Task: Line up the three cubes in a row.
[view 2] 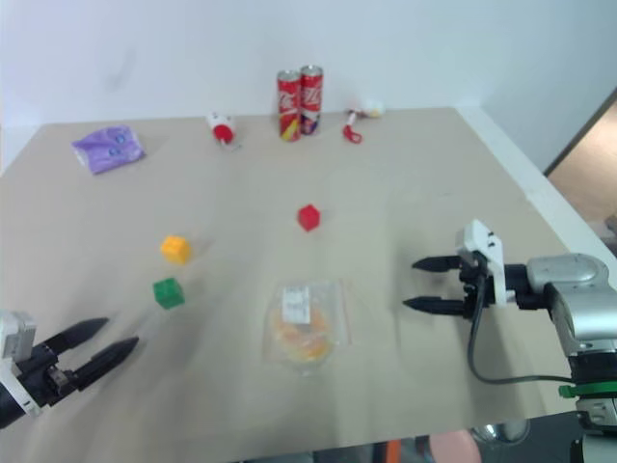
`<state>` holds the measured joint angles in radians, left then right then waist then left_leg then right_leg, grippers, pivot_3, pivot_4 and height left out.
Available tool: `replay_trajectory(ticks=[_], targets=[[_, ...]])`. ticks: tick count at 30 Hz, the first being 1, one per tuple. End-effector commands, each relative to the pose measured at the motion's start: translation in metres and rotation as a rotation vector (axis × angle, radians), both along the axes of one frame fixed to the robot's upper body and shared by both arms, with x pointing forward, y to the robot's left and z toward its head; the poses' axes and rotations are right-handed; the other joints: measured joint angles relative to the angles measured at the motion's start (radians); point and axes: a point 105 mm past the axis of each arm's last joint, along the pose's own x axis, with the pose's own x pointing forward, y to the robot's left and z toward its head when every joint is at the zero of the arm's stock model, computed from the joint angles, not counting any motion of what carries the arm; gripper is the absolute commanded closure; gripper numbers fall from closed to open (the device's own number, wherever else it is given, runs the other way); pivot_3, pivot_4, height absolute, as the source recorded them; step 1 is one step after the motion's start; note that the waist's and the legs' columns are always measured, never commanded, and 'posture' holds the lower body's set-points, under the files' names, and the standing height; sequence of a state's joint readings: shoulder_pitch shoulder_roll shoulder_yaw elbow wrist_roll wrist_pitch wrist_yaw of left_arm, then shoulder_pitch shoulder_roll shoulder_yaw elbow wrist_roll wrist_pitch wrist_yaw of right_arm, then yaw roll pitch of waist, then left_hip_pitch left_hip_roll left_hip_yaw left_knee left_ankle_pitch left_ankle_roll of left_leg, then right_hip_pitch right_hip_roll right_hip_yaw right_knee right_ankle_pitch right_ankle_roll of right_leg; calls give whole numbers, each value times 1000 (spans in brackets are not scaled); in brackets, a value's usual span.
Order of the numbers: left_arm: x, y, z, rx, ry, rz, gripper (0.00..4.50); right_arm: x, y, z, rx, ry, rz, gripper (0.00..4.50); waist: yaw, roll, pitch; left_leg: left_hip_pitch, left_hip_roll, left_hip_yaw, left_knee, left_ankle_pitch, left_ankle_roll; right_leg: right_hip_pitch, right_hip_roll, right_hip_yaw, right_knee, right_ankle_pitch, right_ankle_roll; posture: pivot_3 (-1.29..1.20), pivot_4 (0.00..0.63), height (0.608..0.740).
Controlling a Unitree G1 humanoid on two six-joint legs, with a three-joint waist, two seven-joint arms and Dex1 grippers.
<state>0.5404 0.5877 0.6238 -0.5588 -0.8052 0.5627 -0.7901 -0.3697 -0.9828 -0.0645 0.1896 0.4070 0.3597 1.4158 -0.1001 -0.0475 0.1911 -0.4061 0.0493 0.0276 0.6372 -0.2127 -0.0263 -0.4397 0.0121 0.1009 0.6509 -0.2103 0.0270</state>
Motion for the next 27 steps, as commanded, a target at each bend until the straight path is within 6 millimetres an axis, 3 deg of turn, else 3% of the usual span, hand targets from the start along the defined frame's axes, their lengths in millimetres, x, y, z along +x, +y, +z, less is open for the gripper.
replay_trajectory(ticks=[1, 7, 11, 14, 17, 27], targets=[[1, 0, 3, 0, -21, 7, 0, 4, 5, 13, -10, -56, 31, 28, 0, 0, 0, 0, 0, 0, 0, 0, 0, 0, 0, 0, 0, 0, 0, 0, 150, 740], [-1, -5, 5, 8, -23, -30, 0, 10, 7, 16, -26, -65, 42, 28, -1, 0, 0, 0, 0, 0, 0, 0, 0, 0, 0, 0, 0, 0, 0, 0, 150, 740], [11, -16, 26, 5, -115, -85, 0, 16, 17, 33, 7, -120, 67, 28, -1, 0, 0, 0, 0, 0, 0, 0, 0, 0, 0, 0, 0, 0, 0, 0, 150, 740], [25, -35, 50, 0, -204, -199, 0, 19, 33, 51, 27, -172, 129, 28, -1, 0, 0, 0, 0, 0, 1, 0, 0, 0, 0, 0, 1, 1, 1, 0, 150, 740], [36, -52, 56, 58, -222, -317, 0, 18, 49, 55, -5, -195, 213, 28, 0, 0, 0, 1, 0, 0, 2, 0, 1, 1, 0, 0, 2, 1, 2, 0, 150, 740], [69, -106, 56, 158, -285, -567, 0, -4, 116, 33, -159, -175, 608, 28, 3, 1, 0, -1, 0, -1, 1, 0, 0, 0, 1, 0, 4, 1, 6, 0, 150, 740]])
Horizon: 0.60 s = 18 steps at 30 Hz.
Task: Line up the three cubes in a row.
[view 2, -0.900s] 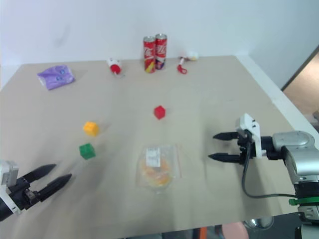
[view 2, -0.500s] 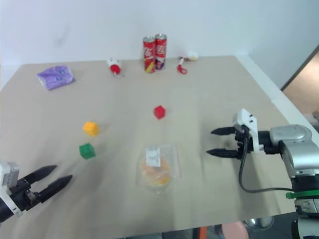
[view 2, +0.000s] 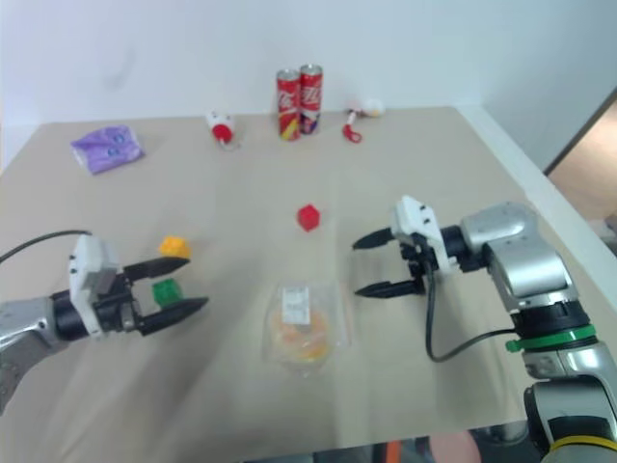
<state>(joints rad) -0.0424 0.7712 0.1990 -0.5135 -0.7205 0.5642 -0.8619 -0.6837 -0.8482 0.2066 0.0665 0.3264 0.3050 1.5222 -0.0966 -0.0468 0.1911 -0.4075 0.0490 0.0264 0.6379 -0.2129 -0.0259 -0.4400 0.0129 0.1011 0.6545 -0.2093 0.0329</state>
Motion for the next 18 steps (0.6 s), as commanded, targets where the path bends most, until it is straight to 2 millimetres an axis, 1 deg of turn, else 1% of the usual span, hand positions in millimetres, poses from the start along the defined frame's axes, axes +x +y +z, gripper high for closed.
replay_trajectory(ticks=[1, 7, 11, 15, 18], targets=[[3, -12, 5, 11, -53, -44, 0, -13, 22, 2, -65, -29, 157, 28, 0, 0, 0, 0, 0, 0, 0, 0, 0, 0, 0, 0, 0, 0, 0, 0, 150, 740], [2, -18, -3, -13, -45, -40, 0, -22, 36, 2, -90, 2, 253, 28, 1, 0, 0, 0, 0, 0, 1, 0, 0, 0, 0, 0, 2, 0, 0, 0, 150, 740], [2, -21, -7, -50, -35, -18, 0, -22, 45, -5, -114, 13, 290, 28, 1, 0, 0, 1, 0, 0, 2, 0, 0, 0, 0, 0, 4, 0, 0, 0, 150, 740], [3, -23, -2, -116, -34, -4, 0, -24, 54, -16, -139, 33, 332, 28, 1, 0, 0, 1, 0, 0, 4, 0, 0, 0, 0, 0, 8, 0, -1, 0, 150, 740], [4, -23, 0, -127, -36, 5, 0, -22, 60, -24, -158, 38, 349, 28, 1, 0, 0, 2, 0, 0, 5, 0, 0, 0, 0, 0, 10, 0, -1, 0, 150, 740]])
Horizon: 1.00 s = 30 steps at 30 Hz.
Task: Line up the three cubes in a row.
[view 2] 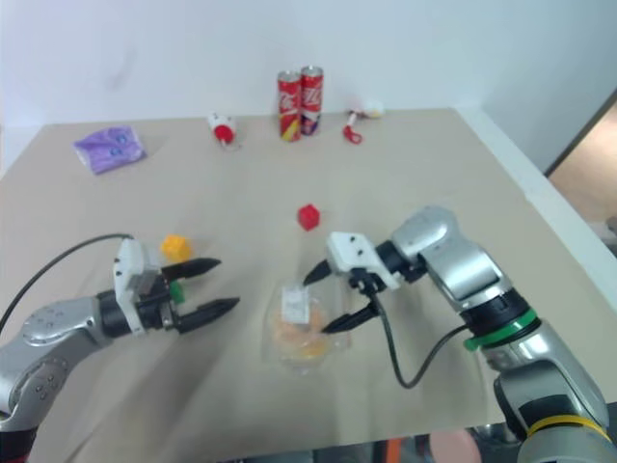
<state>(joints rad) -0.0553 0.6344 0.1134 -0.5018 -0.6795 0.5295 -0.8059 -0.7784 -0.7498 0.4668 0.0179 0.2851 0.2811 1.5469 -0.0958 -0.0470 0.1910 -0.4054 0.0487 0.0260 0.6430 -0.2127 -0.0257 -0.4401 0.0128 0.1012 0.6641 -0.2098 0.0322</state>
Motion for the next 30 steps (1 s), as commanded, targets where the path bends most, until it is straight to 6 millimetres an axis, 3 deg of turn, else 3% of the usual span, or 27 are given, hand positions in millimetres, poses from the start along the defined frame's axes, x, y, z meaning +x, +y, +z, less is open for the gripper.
replay_trajectory(ticks=[1, 10, 14, 18, 21, 25, 28, 30], targets=[[-1, -1, 10, -19, -40, 4, 0, -3, 7, -1, -42, -4, 84, 28, 0, 0, 0, 0, 0, 0, 0, 0, 0, 0, 0, 0, 1, 0, 0, 0, 150, 740], [1, -3, 7, -30, -31, 13, 0, 10, 20, -49, -120, -45, 32, 28, 0, -2, -2, 2, 0, -1, 1, 0, 0, 2, 0, 0, 1, 0, 0, 0, 150, 740], [3, -3, 7, -39, -27, 18, 0, 19, 15, -78, -178, -106, -18, 28, -2, -7, -5, 7, 1, -1, 1, 0, 0, 5, 1, -1, 2, -1, -2, 0, 150, 740], [4, -6, 6, -42, -24, 13, 0, 14, 12, -85, -153, -67, -16, 1161, -5, -17, -13, 28, 1, -1, -1, 0, 0, 23, 1, 0, 1, -4, -7, 0, 150, 740], [4, -8, 4, -43, -18, 4, 0, 10, 7, -88, -154, -39, -20, 2156, -7, -17, -14, 42, -2, -8, -2, -1, -2, 30, 1, -1, -1, -4, -8, 0, 150, 740], [5, -12, 2, -47, -11, -9, 0, 12, 0, -89, -160, -33, -54, 3473, -6, -12, -18, 44, -7, -31, -3, -6, -11, 35, 3, -8, -19, -5, -9, 0, 150, 740], [6, -15, 0, -53, -6, -23, 0, 20, -8, -91, -185, -56, -110, 4380, -6, -12, -19, 44, -12, -34, -3, -6, -11, 38, -1, -10, -20, -5, -9, 0, 150, 740], [7, -18, 0, -55, -5, -32, 0, 23, -12, -90, -192, -44, -132, 4474, -6, -13, -20, 44, -14, -33, -3, -6, -11, 35, -1, -7, -20, -5, -9, 0, 150, 740]])
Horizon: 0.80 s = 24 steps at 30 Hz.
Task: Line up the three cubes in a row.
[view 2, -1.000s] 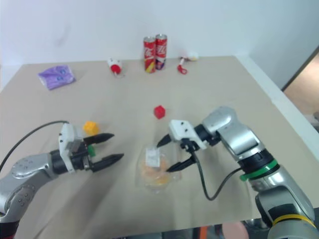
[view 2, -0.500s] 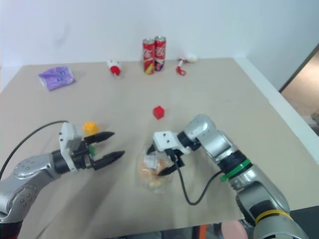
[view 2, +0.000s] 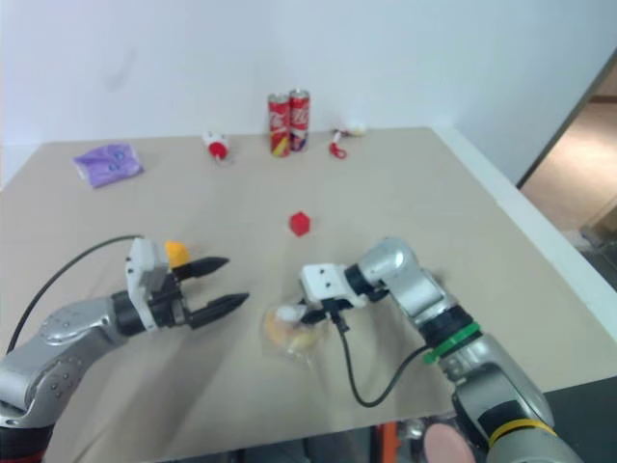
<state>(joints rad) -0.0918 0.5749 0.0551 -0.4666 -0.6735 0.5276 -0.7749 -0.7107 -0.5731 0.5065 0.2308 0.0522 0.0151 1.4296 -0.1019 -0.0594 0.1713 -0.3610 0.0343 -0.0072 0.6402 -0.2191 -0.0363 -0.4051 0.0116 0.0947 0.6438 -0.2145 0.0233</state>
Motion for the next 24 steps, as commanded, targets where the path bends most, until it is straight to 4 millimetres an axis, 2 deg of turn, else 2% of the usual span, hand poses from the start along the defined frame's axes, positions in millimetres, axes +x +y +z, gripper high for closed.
replay_trajectory(ticks=[1, 4, 9, 11, 15, 19, 22, 24], targets=[[1, -6, 4, -2, -31, -29, 0, 8, -35, -32, -165, 85, -143, 4474, 0, 0, 0, 0, -1, 0, 0, 0, 0, 0, 0, 1, 0, 0, 0, 0, 150, 740], [3, -13, 3, -11, -29, -55, 0, 17, -47, -18, -149, 90, -192, 4474, 2, 0, 0, 0, -3, 0, 0, 0, 0, 0, 0, 4, 0, 0, 0, 0, 150, 740], [4, -24, -3, -7, -26, -84, 0, 42, -85, 15, -133, 31, -323, 4474, 10, 4, 2, -6, -8, 0, 1, 1, 1, -2, -1, 9, -1, -1, 1, 0, 150, 740], [5, -26, -5, -7, -27, -87, 0, 50, -105, 33, -123, 8, -387, 4474, 17, 4, 3, -10, -10, 2, 2, 3, 5, -3, -3, 11, -1, -1, 2, 0, 150, 740], [6, -28, -6, -6, -31, -88, 0, 57, -166, 67, -136, -52, -556, 4474, 25, 5, 4, -16, -16, 5, -1, 2, 8, -5, -8, 15, -1, 5, 11, 0, 150, 740], [6, -29, -7, -11, -31, -96, 0, 68, -204, 87, -113, -157, -728, 4474, 24, 8, 4, -25, -16, 4, -5, -6, 13, -15, -6, 15, 2, 1, 17, 0, 150, 740], [7, -29, -7, -5, -28, -108, 0, 91, -234, 107, -48, -334, -976, 4474, 21, 10, 6, -30, -10, 4, -5, -11, 12, -22, 0, 16, 4, 1, 5, 0, 150, 740], [9, -30, -7, -3, -29, -118, 0, 105, -251, 113, -37, -455, -1124, 4474, 22, 15, 9, -31, -8, 3, -6, -13, 13, -22, 1, 16, 4, -1, 3, 0, 150, 740]])
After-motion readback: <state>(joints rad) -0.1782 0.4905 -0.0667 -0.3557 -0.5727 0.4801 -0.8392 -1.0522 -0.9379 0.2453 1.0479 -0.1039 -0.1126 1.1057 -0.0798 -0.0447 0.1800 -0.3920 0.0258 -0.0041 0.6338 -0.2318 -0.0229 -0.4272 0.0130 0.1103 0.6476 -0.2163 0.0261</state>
